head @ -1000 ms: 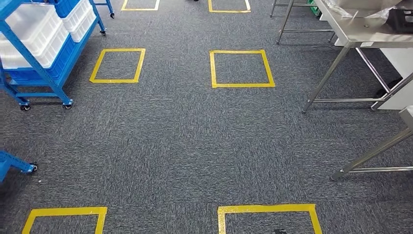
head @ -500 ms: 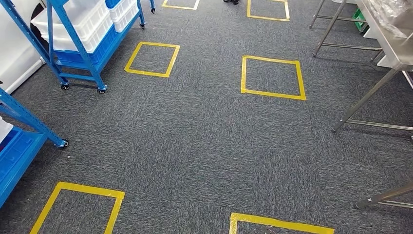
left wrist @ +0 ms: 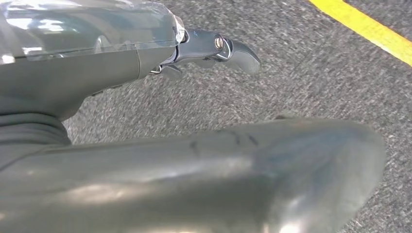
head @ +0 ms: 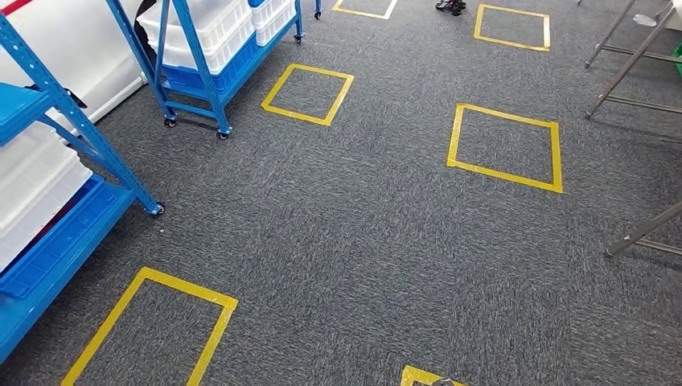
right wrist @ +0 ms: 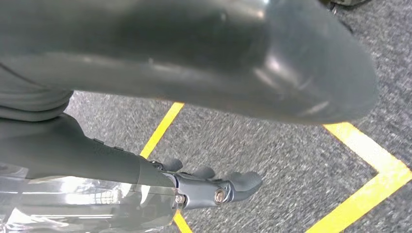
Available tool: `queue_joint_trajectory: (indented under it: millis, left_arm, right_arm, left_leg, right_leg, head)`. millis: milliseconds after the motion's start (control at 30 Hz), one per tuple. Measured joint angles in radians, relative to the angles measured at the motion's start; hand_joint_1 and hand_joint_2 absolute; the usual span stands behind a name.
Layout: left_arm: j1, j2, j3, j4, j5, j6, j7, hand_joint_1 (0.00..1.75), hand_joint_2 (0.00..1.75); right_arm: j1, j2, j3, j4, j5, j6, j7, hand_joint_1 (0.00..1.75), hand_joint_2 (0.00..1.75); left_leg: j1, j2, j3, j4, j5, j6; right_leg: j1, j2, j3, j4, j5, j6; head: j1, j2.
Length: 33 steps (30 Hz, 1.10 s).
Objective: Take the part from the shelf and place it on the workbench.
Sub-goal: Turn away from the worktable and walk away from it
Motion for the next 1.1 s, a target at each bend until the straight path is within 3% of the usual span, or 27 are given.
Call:
queue_joint_trajectory:
  millis: [67,133,167,200,233,300,367,400,467,500,567,633,667,700,733,767,800,867,933,967,1000,1033,1100]
  left_arm:
    - [0.000,0.004,0.000,0.000,0.000,0.000,0.000,0.00,0.00]
    - [-0.003,0.006,0.000,0.000,0.000,-0.002,0.001,0.00,0.00]
    - [-0.004,0.007,0.000,0.000,0.000,-0.002,0.001,0.00,0.00]
    - [-0.003,0.008,0.000,0.000,0.000,-0.004,0.002,0.00,0.00]
    - [-0.001,0.009,0.000,0.000,0.000,-0.006,0.003,0.00,0.00]
    - [0.002,0.015,0.000,0.000,0.000,-0.013,0.004,0.00,0.00]
    - [0.002,0.024,0.000,0.000,-0.003,-0.025,0.004,0.00,0.00]
    - [0.001,0.028,0.000,0.001,-0.005,-0.031,0.005,0.00,0.00]
    - [0.003,0.033,-0.001,0.001,-0.009,-0.040,0.005,0.00,0.00]
    - [0.004,0.034,-0.001,0.001,-0.012,-0.042,0.006,0.00,0.00]
    - [0.002,0.033,-0.004,0.001,-0.019,-0.043,0.009,0.00,0.00]
    - [-0.003,0.032,-0.007,0.000,-0.026,-0.040,0.011,0.00,0.00]
    - [-0.005,0.032,-0.010,0.000,-0.028,-0.039,0.012,0.00,0.00]
    - [-0.004,0.031,-0.012,0.000,-0.029,-0.038,0.012,0.00,0.00]
    - [-0.003,0.031,-0.014,0.000,-0.029,-0.037,0.012,0.00,0.00]
    - [-0.002,0.030,-0.016,0.000,-0.030,-0.037,0.013,0.00,0.00]
    - [-0.002,0.030,-0.018,0.000,-0.031,-0.037,0.013,0.00,0.00]
    - [-0.004,0.029,-0.019,0.000,-0.035,-0.038,0.013,0.00,0.00]
    - [-0.005,0.032,-0.020,0.000,-0.040,-0.038,0.013,0.00,0.00]
    - [-0.005,0.034,-0.021,0.000,-0.041,-0.039,0.013,0.00,0.00]
    - [-0.003,0.037,-0.021,0.000,-0.043,-0.039,0.013,0.00,0.00]
    - [-0.002,0.039,-0.022,0.000,-0.045,-0.041,0.014,0.00,0.00]
    - [-0.003,0.042,-0.024,0.000,-0.047,-0.044,0.017,0.00,0.00]
  right_arm:
    - [0.002,0.001,0.007,0.000,0.003,-0.002,0.002,0.00,0.00]
    - [0.007,0.001,0.011,0.000,0.008,-0.004,0.003,0.00,0.00]
    - [0.010,0.001,0.013,0.000,0.013,-0.005,0.004,0.00,0.00]
    - [0.012,0.001,0.016,0.000,0.018,-0.007,0.006,0.00,0.00]
    - [0.012,0.001,0.019,0.000,0.023,-0.010,0.009,0.00,0.00]
    - [0.013,0.001,0.026,0.000,0.030,-0.015,0.013,0.00,0.00]
    - [0.014,0.001,0.031,0.000,0.031,-0.021,0.014,0.00,0.00]
    - [0.015,0.000,0.033,0.000,0.031,-0.023,0.014,0.00,0.00]
    - [0.013,0.000,0.035,0.000,0.031,-0.025,0.014,0.00,0.00]
    - [0.013,0.000,0.035,0.000,0.031,-0.026,0.014,0.00,0.00]
    - [0.016,0.000,0.036,0.000,0.029,-0.026,0.014,0.00,0.00]
    - [0.024,0.000,0.036,0.000,0.027,-0.027,0.013,0.00,0.00]
    - [0.028,-0.001,0.036,0.000,0.025,-0.027,0.013,0.00,0.00]
    - [0.032,-0.001,0.036,0.000,0.025,-0.027,0.013,0.00,0.00]
    - [0.036,-0.001,0.036,0.000,0.024,-0.027,0.012,0.00,0.00]
    - [0.038,-0.001,0.036,0.000,0.024,-0.028,0.012,0.00,0.00]
    - [0.040,-0.001,0.036,0.000,0.024,-0.029,0.011,0.00,0.00]
    - [0.041,-0.002,0.036,0.000,0.023,-0.030,0.009,0.00,0.00]
    - [0.041,-0.001,0.036,0.000,0.021,-0.030,0.005,0.00,0.00]
    - [0.040,-0.001,0.036,0.000,0.020,-0.030,0.002,0.00,0.00]
    - [0.039,0.001,0.036,0.000,0.020,-0.030,-0.001,0.00,0.00]
    - [0.039,0.002,0.036,0.000,0.021,-0.029,-0.003,0.00,0.00]
    - [0.043,0.005,0.036,0.000,0.025,-0.026,-0.006,0.00,0.00]
  left_leg:
    - [-0.004,0.051,-0.025,0.052,-0.038,-0.008]
    - [0.000,0.102,-0.082,0.179,-0.111,-0.016]
    - [0.003,0.110,-0.110,0.241,-0.137,-0.021]
    - [0.006,0.114,-0.124,0.276,-0.145,-0.025]
    - [0.009,0.118,-0.118,0.271,-0.133,-0.029]
    - [0.013,0.140,-0.050,0.154,-0.070,-0.033]
    - [0.009,0.176,0.018,0.030,-0.028,-0.026]
    - [0.006,0.185,0.032,0.002,-0.022,-0.019]
    - [0.004,0.169,0.030,-0.006,-0.020,-0.005]
    - [0.005,0.160,0.031,-0.009,-0.017,0.002]
    - [0.010,0.140,0.032,-0.017,-0.010,0.015]
    - [0.011,0.120,0.030,-0.019,-0.005,0.022]
    - [0.011,0.108,0.028,-0.018,-0.004,0.023]
    - [0.010,0.095,0.026,-0.017,-0.003,0.024]
    - [0.010,0.081,0.026,-0.015,-0.003,0.023]
    - [0.011,0.067,0.026,-0.014,-0.002,0.022]
    - [0.011,0.054,0.027,-0.013,-0.002,0.020]
    - [0.010,0.030,0.025,-0.009,-0.002,0.013]
    - [0.009,0.011,0.019,-0.007,0.001,0.000]
    - [0.010,0.002,0.015,-0.008,0.003,-0.006]
    - [0.011,0.002,0.012,-0.005,0.003,-0.012]
    - [0.010,0.020,0.005,0.007,-0.005,-0.017]
    - [0.009,0.076,-0.031,0.087,-0.055,-0.023]
  right_leg:
    - [-0.006,-0.027,0.004,-0.015,0.008,-0.008]
    - [-0.004,-0.057,0.006,-0.019,0.008,-0.014]
    - [-0.004,-0.073,0.006,-0.018,0.007,-0.014]
    - [-0.004,-0.088,0.006,-0.017,0.005,-0.013]
    - [-0.004,-0.101,0.006,-0.016,0.003,-0.012]
    - [-0.006,-0.125,0.010,-0.011,-0.003,-0.006]
    - [-0.003,-0.146,0.013,-0.003,-0.013,0.004]
    - [-0.001,-0.155,0.015,0.000,-0.016,0.009]
    - [0.001,-0.172,0.019,0.001,-0.018,0.019]
    - [-0.002,-0.168,0.021,0.004,-0.022,0.025]
    - [-0.008,-0.122,0.005,0.048,-0.056,0.037]
    - [-0.013,-0.066,-0.052,0.169,-0.125,0.044]
    - [-0.014,-0.056,-0.087,0.239,-0.153,0.046]
    - [-0.015,-0.052,-0.111,0.286,-0.164,0.047]
    - [-0.016,-0.051,-0.118,0.296,-0.154,0.048]
    - [-0.017,-0.048,-0.105,0.265,-0.123,0.047]
    - [-0.018,-0.040,-0.075,0.198,-0.081,0.045]
    - [-0.020,-0.003,-0.014,0.064,-0.024,0.039]
    - [-0.017,0.014,0.004,0.016,-0.014,0.032]
    - [-0.015,0.003,0.004,0.015,-0.011,0.027]
    - [-0.016,-0.009,0.003,0.013,-0.008,0.020]
    - [-0.017,-0.020,0.004,0.010,-0.006,0.011]
    - [-0.018,-0.047,0.003,0.004,-0.002,-0.005]
  head:
    - [0.000,0.000]
    - [-0.001,0.000]
    - [-0.001,0.000]
    - [-0.001,0.000]
    - [-0.001,0.000]
    - [-0.001,0.000]
    - [-0.001,0.000]
    - [-0.001,0.000]
    - [0.000,0.000]
    - [0.000,0.000]
    - [0.000,0.000]
    - [0.000,0.000]
    - [0.000,0.000]
    - [0.000,0.000]
    - [0.000,0.000]
    - [0.000,0.000]
    - [0.000,0.000]
    - [0.000,0.000]
    - [0.000,0.000]
    - [0.000,0.000]
    - [0.000,0.000]
    - [-0.001,0.000]
    - [-0.001,0.000]
